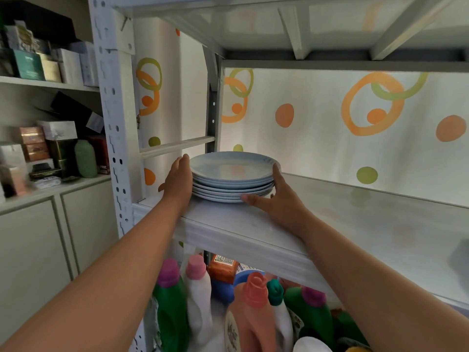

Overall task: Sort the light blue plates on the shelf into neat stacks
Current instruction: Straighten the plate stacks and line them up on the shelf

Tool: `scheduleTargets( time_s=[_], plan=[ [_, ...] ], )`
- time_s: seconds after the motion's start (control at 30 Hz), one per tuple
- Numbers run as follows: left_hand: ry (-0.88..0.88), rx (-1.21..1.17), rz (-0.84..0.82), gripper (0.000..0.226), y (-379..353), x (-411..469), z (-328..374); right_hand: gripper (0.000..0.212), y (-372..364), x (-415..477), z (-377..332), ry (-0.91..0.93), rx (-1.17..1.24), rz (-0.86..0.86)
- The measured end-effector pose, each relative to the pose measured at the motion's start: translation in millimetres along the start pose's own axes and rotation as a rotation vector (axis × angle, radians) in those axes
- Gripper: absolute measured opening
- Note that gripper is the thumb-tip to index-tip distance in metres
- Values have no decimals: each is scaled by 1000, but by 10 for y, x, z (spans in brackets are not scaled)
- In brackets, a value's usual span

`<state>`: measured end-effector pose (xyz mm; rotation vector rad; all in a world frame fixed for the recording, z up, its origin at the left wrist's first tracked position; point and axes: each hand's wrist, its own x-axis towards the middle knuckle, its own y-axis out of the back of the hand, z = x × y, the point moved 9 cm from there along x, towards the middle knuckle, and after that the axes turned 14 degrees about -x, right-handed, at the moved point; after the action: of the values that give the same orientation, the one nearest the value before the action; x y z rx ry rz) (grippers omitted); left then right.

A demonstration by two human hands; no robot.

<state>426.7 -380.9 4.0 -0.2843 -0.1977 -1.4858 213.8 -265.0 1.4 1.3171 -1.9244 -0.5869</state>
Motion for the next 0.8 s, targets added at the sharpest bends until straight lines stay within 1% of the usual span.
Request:
scheduleTargets(
  time_s=[0.1,0.2,0.27,0.37,0.4,0.5,0.6,0.73,0.8],
  plan=[
    [8,-34,-18,54,-14,-8,-13,111,73,13,32,-54,120,61],
    [27,-63,-46,53,-53,-34,2,90,163,85,63,-143,156,162],
    [50,-81,-73,55,-77,-34,-14,67,192,122,89,-168,181,218],
    [77,-83,-95,56,-101,-39,-40,19,194,153,166,-179,237,264],
    [82,-82,-98,56,-107,-38,-46,15,194,154,175,-185,272,272],
    [81,-84,-104,55,-134,-24,-48,28,199,153,194,-204,331,273],
    [74,-80,-104,55,-129,-21,-52,22,201,135,174,-196,288,274],
    [88,-81,-85,56,-96,-15,-63,21,273,99,168,-197,268,324],
    [85,-70,-88,56,-102,-18,-59,28,309,65,158,-197,251,345]
  ],
)
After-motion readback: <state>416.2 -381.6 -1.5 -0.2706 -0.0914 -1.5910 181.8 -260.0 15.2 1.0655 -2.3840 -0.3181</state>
